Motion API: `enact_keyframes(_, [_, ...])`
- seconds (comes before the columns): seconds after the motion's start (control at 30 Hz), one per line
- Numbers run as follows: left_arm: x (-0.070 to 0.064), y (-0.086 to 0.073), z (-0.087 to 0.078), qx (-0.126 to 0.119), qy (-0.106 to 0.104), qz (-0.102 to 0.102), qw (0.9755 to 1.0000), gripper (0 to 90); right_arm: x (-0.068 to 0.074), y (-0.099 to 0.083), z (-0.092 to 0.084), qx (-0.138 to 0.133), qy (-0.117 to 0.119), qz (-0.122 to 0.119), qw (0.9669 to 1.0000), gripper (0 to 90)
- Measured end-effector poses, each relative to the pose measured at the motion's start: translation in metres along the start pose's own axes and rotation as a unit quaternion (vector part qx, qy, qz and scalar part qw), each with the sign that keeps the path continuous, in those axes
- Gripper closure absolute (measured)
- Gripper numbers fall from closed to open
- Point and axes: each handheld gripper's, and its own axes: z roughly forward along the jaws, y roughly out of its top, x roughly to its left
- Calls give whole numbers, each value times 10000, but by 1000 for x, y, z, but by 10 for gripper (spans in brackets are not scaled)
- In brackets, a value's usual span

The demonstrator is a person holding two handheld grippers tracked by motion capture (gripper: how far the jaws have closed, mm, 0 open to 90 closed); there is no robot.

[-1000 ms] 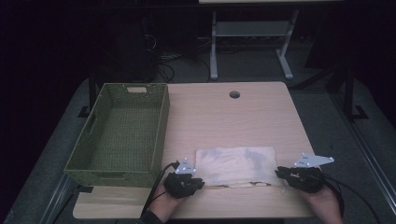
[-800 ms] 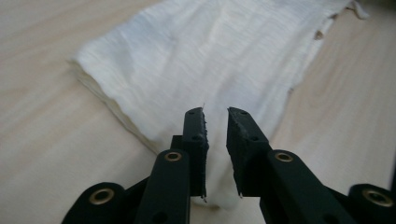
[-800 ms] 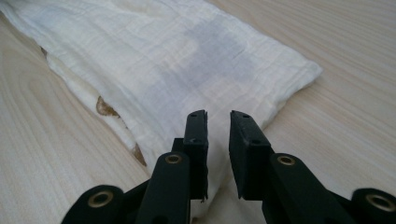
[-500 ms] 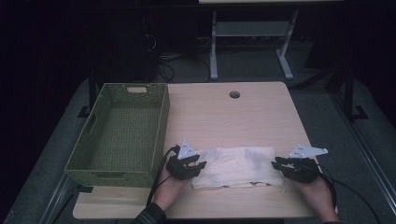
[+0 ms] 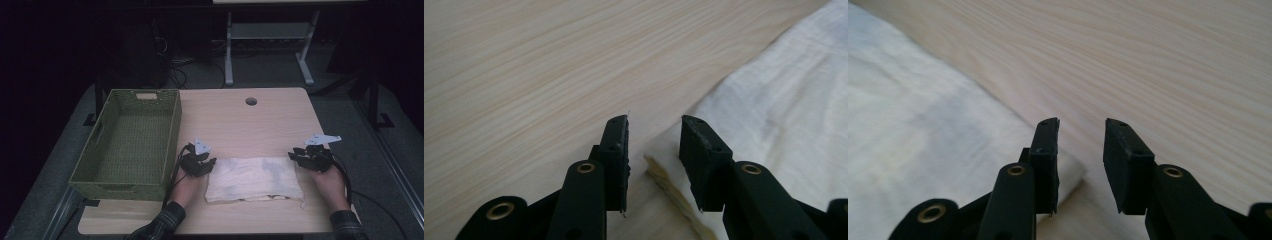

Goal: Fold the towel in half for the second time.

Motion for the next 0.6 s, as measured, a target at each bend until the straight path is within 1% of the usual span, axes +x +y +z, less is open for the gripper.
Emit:
enact_keyframes(0.03, [1, 0, 1, -11, -12, -37, 10000, 638, -4, 0, 3, 0, 91, 62, 9999, 665])
enact_keyframes(0.07, [1, 0, 2, 36, 11, -8, 10000, 643, -7, -1, 5, 10, 154, 84, 9998, 665])
enact_keyframes(0.13, [0, -1, 6, 107, 56, 63, 9999, 644, -10, -2, 9, 129, 227, 155, 9995, 671])
enact_keyframes(0.17, [0, -2, 7, 131, 66, 91, 9999, 644, -11, -4, 11, 179, 288, 147, 9993, 672])
enact_keyframes(0.23, [0, -2, 10, 136, 65, 94, 9998, 644, -11, -6, 13, 283, 283, 117, 9991, 672])
enact_keyframes(0.27, [1, -2, 11, 130, 59, 86, 9999, 644, -11, -7, 12, 299, 323, 184, 9989, 677])
enact_keyframes(0.33, [1, -2, 11, 144, 56, 87, 9998, 644, -11, -7, 12, 302, 348, 208, 9987, 682])
enact_keyframes(0.37, [3, -3, 11, 139, -12, 60, 9999, 644, -12, -8, 14, 320, 435, 167, 9984, 700])
enact_keyframes(0.43, [5, -3, 12, 119, -93, 23, 9999, 657, -10, -8, 14, 369, 475, 210, 9980, 730])
enact_keyframes(0.47, [5, -3, 12, 119, -93, 23, 9999, 668, -10, -7, 14, 360, 496, 184, 9979, 747])
enact_keyframes(0.5, [6, -4, 12, 109, -195, -16, 9998, 684, -10, -7, 14, 375, 514, 154, 9979, 772])
enact_keyframes(0.53, [6, -4, 12, 91, -253, -33, 9996, 705, -9, -8, 14, 371, 531, 165, 9978, 781])
enact_keyframes(0.6, [5, -4, 13, 93, -328, -2, 9994, 757, -8, -8, 14, 369, 543, 178, 9977, 811])
